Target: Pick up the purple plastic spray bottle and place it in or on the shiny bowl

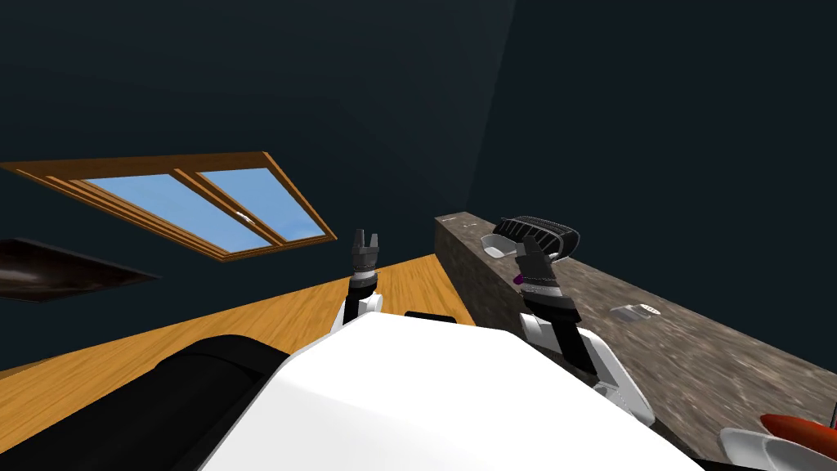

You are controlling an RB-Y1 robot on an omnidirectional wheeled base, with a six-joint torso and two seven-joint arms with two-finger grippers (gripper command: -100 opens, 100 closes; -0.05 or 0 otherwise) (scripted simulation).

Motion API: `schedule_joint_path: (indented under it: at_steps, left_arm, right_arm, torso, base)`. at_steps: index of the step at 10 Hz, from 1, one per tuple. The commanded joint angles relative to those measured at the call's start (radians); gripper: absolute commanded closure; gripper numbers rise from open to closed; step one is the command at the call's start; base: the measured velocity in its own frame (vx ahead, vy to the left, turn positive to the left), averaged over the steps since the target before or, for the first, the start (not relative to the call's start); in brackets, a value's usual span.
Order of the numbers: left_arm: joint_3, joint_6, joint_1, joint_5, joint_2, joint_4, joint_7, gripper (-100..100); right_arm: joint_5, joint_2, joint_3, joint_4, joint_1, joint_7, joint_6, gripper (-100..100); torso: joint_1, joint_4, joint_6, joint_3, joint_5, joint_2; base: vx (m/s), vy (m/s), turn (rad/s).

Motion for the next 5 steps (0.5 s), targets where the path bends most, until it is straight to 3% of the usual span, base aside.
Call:
schedule_joint_path:
  at_steps: [1, 2, 3, 5]
  left_arm:
    - [0.000, 0.000, 0.000, 0.000, 0.000, 0.000, 0.000, 0]
    - [0.000, 0.000, 0.000, 0.000, 0.000, 0.000, 0.000, 0]
    - [0.000, 0.000, 0.000, 0.000, 0.000, 0.000, 0.000, 0]
    - [0.000, 0.000, 0.000, 0.000, 0.000, 0.000, 0.000, 0]
  right_arm:
    - [0.032, -0.014, -0.039, 0.044, 0.013, 0.035, 0.028, -100]
    - [0.051, -0.024, -0.065, 0.072, 0.014, 0.054, 0.052, -100]
    - [0.051, -0.024, -0.065, 0.072, 0.014, 0.054, 0.052, -100]
    - [0.088, -0.046, -0.118, 0.125, 0.016, 0.093, 0.102, -100]
  torso:
    - [0.000, 0.000, 0.000, 0.000, 0.000, 0.000]
    - [-0.001, 0.000, 0.000, 0.000, 0.000, 0.000]
    - [0.000, 0.000, 0.000, 0.000, 0.000, -0.001]
    - [-0.007, 0.001, 0.000, 0.002, -0.001, 0.003]
  base:
    - [0.096, 0.205, -0.054]
    - [0.110, 0.219, -0.076]
    - [0.053, 0.143, -0.036]
    - [0.050, 0.133, -0.042]
